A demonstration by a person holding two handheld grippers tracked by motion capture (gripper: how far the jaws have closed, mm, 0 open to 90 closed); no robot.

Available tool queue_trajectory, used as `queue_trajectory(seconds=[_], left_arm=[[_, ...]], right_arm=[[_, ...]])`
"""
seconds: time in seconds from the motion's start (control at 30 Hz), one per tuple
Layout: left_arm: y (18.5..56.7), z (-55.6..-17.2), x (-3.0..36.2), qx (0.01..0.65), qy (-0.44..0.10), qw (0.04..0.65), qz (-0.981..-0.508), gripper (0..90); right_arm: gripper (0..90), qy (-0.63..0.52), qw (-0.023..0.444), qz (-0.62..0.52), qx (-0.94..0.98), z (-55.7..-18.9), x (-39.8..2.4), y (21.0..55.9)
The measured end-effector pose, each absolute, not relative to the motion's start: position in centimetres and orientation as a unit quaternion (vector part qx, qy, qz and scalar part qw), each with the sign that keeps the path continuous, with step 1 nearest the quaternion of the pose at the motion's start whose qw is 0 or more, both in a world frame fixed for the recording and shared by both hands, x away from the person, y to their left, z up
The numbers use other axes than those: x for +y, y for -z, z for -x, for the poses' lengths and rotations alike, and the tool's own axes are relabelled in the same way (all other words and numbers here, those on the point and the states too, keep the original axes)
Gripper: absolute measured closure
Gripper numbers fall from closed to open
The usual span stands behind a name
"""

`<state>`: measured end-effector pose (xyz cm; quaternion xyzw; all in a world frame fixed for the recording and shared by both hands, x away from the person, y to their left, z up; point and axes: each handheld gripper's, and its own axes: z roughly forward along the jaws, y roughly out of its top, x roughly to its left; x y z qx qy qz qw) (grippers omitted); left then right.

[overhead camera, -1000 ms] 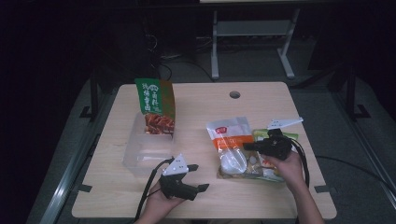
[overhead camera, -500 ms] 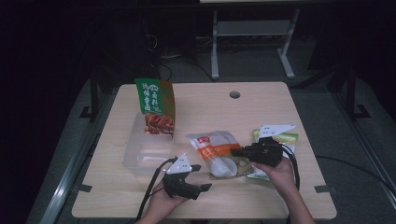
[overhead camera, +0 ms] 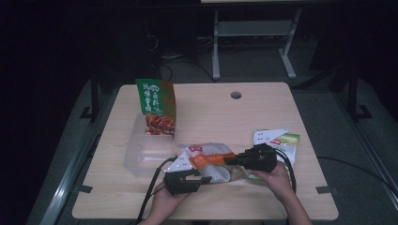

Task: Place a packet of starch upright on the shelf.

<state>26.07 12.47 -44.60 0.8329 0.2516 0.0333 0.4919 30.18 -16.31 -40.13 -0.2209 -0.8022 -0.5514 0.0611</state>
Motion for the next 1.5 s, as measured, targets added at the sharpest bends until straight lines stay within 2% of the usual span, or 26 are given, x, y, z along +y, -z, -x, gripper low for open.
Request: queue_trajectory(seconds=[0.07,0.17,0.3,0.6,0.7,0.87,0.97,1.03,1.13,1.17,1.23,1.5], left_arm=[[44.7,-26.0,12.4,0.247,-0.038,0.491,-0.835,67.5],[44.7,-26.0,12.5,0.245,-0.041,0.491,-0.835,76.9],[44.7,-25.9,12.5,0.244,-0.047,0.492,-0.835,81.8],[44.6,-25.7,12.4,0.234,-0.063,0.491,-0.837,85.8],[44.6,-25.7,12.5,0.232,-0.064,0.491,-0.837,86.0],[44.6,-25.8,12.7,0.234,-0.055,0.493,-0.836,84.8],[44.5,-25.8,12.8,0.237,-0.053,0.491,-0.836,79.5],[44.5,-25.7,12.9,0.238,-0.056,0.492,-0.836,73.5],[44.4,-25.5,13.0,0.237,-0.056,0.492,-0.836,72.0],[44.2,-25.3,13.0,0.236,-0.063,0.493,-0.835,67.9],[44.1,-25.1,13.1,0.235,-0.068,0.49,-0.837,65.0],[43.8,-24.6,13.6,0.234,-0.072,0.488,-0.838,61.8]], right_arm=[[89.3,0.545,0.055,0.221,-0.807,-30.1,-16.3,40.1],[88.7,0.517,0.038,0.228,-0.824,-30.1,-16.4,40.5],[87.5,0.499,0.029,0.227,-0.836,-30.1,-16.2,40.8],[80.0,0.468,0.029,0.22,-0.856,-30.3,-14.8,40.8],[73.5,0.449,0.032,0.228,-0.863,-30.5,-14.0,41.3],[81.9,0.44,0.026,0.234,-0.866,-30.6,-13.5,41.5],[88.1,0.453,0.029,0.243,-0.857,-30.6,-14.1,41.4],[88.9,0.456,0.025,0.245,-0.855,-30.5,-14.3,41.3],[89.4,0.456,0.012,0.248,-0.854,-30.3,-14.3,41.1],[89.5,0.46,0.003,0.25,-0.852,-30.2,-14.4,40.9],[89.6,0.462,-0.003,0.254,-0.85,-30.1,-14.4,40.6],[89.7,0.474,-0.017,0.264,-0.84,-30.4,-14.2,39.4]])
